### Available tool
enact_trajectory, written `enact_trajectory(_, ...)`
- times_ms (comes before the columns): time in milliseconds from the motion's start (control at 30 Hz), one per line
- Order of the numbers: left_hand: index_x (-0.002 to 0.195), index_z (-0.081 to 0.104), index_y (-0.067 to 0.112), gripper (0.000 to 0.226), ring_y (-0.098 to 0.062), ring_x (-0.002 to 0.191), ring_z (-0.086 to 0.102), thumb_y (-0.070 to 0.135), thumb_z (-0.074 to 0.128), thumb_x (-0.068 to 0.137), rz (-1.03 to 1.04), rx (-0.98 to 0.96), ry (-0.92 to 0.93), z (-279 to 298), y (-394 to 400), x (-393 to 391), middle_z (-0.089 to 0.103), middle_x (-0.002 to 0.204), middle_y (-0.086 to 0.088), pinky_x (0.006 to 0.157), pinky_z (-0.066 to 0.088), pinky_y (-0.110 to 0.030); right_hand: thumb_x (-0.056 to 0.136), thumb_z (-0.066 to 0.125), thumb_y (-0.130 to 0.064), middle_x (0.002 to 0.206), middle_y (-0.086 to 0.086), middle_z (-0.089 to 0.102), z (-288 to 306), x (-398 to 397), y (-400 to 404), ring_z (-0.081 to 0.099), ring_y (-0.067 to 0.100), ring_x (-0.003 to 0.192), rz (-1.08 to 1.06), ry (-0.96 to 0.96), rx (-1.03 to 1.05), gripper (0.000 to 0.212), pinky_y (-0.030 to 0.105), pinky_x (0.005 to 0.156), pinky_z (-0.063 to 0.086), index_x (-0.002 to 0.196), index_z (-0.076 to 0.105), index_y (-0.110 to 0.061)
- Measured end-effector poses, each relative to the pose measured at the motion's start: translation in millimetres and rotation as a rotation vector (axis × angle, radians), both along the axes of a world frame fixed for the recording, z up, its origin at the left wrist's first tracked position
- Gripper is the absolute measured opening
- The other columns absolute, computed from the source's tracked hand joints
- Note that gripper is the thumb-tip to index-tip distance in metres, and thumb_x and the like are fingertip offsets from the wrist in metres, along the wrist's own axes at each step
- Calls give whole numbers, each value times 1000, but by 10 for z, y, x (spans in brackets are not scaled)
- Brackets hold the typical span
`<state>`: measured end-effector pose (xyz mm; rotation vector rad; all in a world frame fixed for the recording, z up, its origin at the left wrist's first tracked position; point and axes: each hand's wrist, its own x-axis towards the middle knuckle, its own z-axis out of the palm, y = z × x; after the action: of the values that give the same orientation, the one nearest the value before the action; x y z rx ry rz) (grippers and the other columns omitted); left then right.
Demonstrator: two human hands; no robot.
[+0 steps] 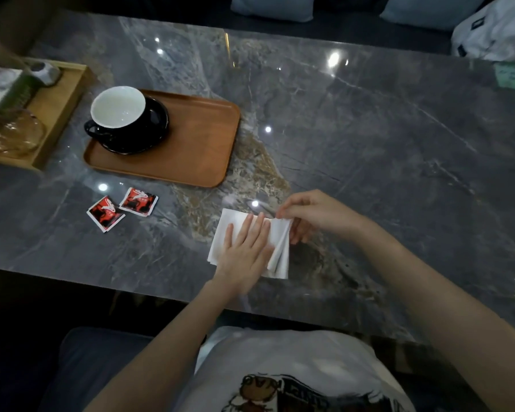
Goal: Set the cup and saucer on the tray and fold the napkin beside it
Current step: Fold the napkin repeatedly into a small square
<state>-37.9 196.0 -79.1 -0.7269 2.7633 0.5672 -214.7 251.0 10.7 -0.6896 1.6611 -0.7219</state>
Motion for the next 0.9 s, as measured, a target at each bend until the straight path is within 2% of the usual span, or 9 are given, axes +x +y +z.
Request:
enact_trajectory(100, 145, 9, 20, 51, -14, 140, -16, 16, 27, 98, 218, 313, 100, 152, -58, 34, 3, 158, -3, 116, -12, -41, 86, 39, -11, 74, 10, 74, -1, -107, -79, 71, 22, 67, 108, -65, 15, 29, 28, 61, 49, 95, 66, -5)
enact_trajectory(167, 132, 45, 24, 40, -13, 139, 28, 37, 36, 95, 559, 807, 339, 414, -19, 73, 36, 149, -8, 115, 24, -28, 84, 33, -4, 75, 5, 76, 2, -148, -152, 72, 20, 72, 229, -48, 18, 34, 28, 60, 46, 96, 65, -7)
enact_trajectory(233, 116, 58, 30, 48, 1, 113, 54, 60, 42, 82, 746, 1109, 523, 584, 31, 143, 58, 130, -1, 90, 43, -10, 85, 39, -4, 80, 4, 76, 10, -146, -248, 72, 17, 73, 340, 5, 5, 30, 28, 60, 43, 96, 66, -11)
enact_trajectory(367, 109, 56, 44, 42, 16, 90, 57, 44, 70, 69, 665, 836, 563, 667, 159, 232, 66, 91, 29, 70, 42, -1, 82, 61, -11, 71, 6, 71, -11, -77, -442, 63, 14, 64, 446, 86, -79, 13, 35, 66, 45, 92, 69, -11)
enact_trajectory(467, 118, 54, 25, 50, 23, 77, 52, 22, 74, 72, 748, 511, 585, 606, 182, 228, 58, 83, 24, 61, 37, 2, 78, 68, -24, 62, -7, 55, -79, -21, -583, 49, 6, 61, 467, 280, -163, 9, 27, 62, 38, 83, 72, -17)
enact_trajectory(567, 109, 60, 13, 32, 6, 67, 57, 14, 67, 78, 787, 402, 608, 610, 176, 246, 64, 76, 5, 56, 40, -5, 80, 67, -30, 75, -2, 53, -176, 55, -702, 49, 13, 72, 533, 359, -185, 23, 30, 66, 38, 81, 67, -6)
enact_trajectory(700, 115, 59, 11, 35, -14, 68, 60, 18, 66, 81, 847, 389, 550, 573, 120, 309, 70, 84, -9, 61, 42, -22, 89, 58, -28, 73, 4, 48, -343, 195, -789, 44, 13, 69, 553, 242, -168, 29, 31, 64, 32, 76, 56, -2)
enact_trajectory(800, 128, 49, 12, 58, -14, 91, 59, 19, 72, 75, 932, 411, 527, 496, 76, 348, 63, 107, 0, 71, 41, -16, 91, 54, -26, 71, 8, 45, -464, 302, -812, 43, 15, 65, 464, 246, -199, 29, 31, 60, 30, 71, 52, -5)
enact_trajectory(900, 114, 55, 11, 48, -20, 95, 58, 18, 75, 71, 982, 340, 527, 443, 70, 357, 61, 110, -2, 74, 45, -21, 91, 53, -24, 71, 10, 46, -533, 372, -800, 43, 17, 64, 394, 292, -233, 33, 30, 56, 29, 74, 52, 4)
